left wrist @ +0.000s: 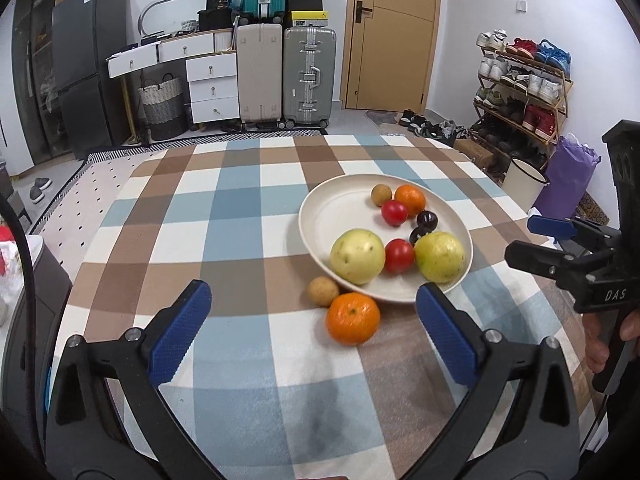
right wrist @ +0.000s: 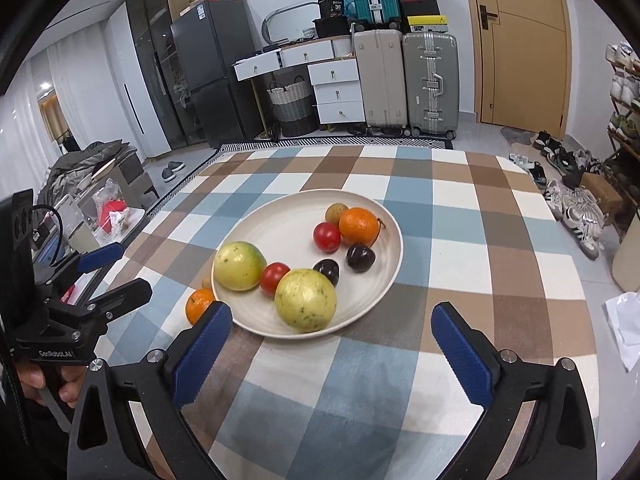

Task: Organize fruits
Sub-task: 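Move the right tool to the mandarin orange on the cloth and grasp it, then lift the orange with the right tool while the left tool grasps the small brown fruit, then carry the brown fruit with the left tool over the plate while the right tool carries the orange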

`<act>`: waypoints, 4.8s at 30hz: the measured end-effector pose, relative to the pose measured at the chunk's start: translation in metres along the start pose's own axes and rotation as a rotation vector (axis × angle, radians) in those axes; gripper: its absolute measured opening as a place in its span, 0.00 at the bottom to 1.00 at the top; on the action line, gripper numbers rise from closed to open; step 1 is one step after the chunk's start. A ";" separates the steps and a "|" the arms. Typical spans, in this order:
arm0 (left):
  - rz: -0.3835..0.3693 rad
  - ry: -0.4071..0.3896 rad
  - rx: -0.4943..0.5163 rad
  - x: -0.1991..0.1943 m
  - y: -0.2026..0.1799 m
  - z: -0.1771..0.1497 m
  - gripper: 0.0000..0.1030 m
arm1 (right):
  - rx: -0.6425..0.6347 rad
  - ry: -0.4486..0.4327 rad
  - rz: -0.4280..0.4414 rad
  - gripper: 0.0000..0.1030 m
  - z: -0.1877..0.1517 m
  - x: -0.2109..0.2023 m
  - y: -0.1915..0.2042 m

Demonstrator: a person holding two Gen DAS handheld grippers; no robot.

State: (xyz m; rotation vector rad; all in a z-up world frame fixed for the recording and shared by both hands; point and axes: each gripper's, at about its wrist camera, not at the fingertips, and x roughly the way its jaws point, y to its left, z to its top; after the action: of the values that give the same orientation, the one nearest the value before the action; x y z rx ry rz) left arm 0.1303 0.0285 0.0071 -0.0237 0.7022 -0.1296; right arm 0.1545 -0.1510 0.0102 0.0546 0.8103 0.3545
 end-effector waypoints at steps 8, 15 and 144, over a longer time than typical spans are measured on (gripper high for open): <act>0.031 0.012 -0.037 -0.004 0.018 -0.014 0.99 | 0.026 0.055 0.065 0.99 -0.016 0.009 0.019; 0.047 0.035 -0.060 -0.005 0.032 -0.031 0.99 | -0.011 0.095 0.116 0.99 -0.027 0.023 0.045; -0.050 0.189 0.019 0.106 0.006 -0.006 0.23 | 0.103 0.034 0.075 0.39 -0.037 0.009 0.002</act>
State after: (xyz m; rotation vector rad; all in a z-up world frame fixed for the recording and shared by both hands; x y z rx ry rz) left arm 0.2070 0.0212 -0.0657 -0.0105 0.8893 -0.1884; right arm 0.1330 -0.1498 -0.0209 0.1764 0.8611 0.3849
